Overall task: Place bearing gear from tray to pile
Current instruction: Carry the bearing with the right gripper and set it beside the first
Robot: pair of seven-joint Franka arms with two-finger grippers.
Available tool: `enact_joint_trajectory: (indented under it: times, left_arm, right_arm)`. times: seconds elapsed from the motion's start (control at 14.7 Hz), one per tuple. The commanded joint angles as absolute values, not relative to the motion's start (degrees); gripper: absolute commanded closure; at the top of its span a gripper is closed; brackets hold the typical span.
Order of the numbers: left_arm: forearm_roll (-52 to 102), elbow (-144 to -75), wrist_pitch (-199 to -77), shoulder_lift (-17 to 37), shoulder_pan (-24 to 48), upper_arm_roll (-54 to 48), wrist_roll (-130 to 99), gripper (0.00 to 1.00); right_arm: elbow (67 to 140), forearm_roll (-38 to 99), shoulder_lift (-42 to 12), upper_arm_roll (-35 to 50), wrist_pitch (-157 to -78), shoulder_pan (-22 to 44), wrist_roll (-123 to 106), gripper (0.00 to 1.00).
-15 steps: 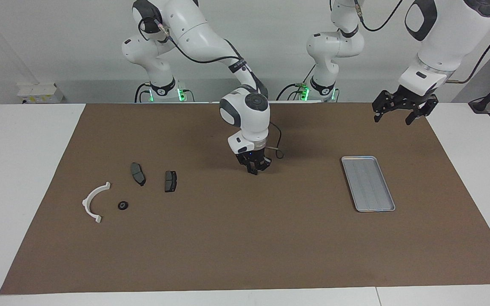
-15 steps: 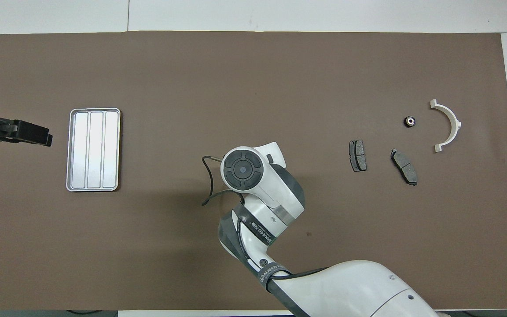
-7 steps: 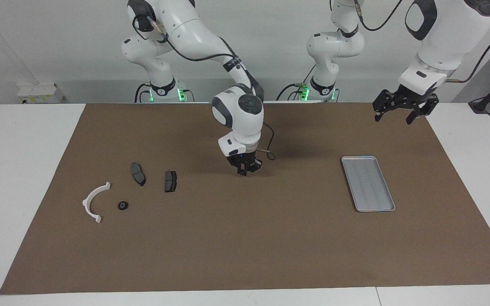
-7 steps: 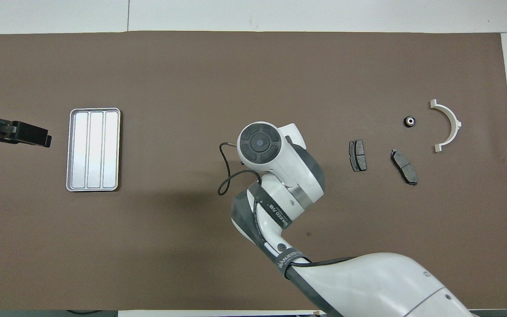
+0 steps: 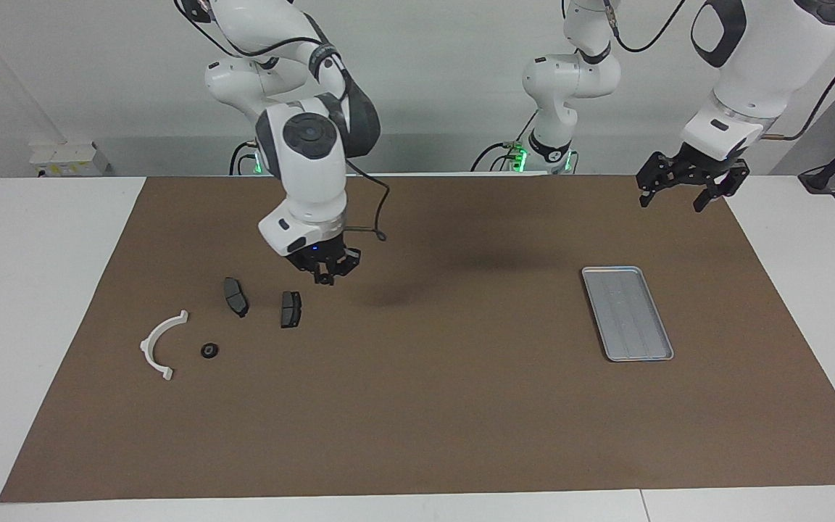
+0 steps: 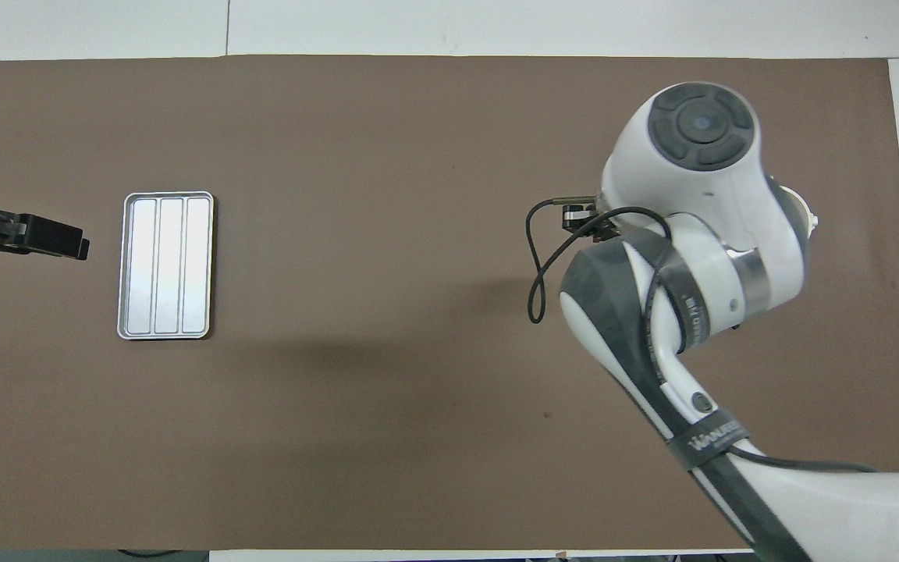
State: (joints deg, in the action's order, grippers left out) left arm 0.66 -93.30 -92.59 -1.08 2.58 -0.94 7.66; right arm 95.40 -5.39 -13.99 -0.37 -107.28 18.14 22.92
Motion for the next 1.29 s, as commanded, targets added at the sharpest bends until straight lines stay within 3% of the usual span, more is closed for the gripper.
enact_joint_trajectory:
  times: [0.0,0.41,1.23]
  left_arm:
    - [-0.4,-95.2,-93.8,-2.8,2.6,-0.9,8.3,0.0]
    - [-0.4,-95.2,-93.8,-2.8,2.6,-0.9,8.3,0.0]
    - [-0.4,-95.2,-93.8,-2.8,2.6,-0.9,8.3,0.0]
  right_arm:
    - [96.9,-5.0,-13.9,0.6,-108.2,11.4,9.9,1.0]
    - [106.3,-4.9,-15.2,0.6,-124.1,2.5,-4.7,1.0]
    - [106.8,-2.5,-24.6,0.6,-137.8,2.1,-4.5,1.0]
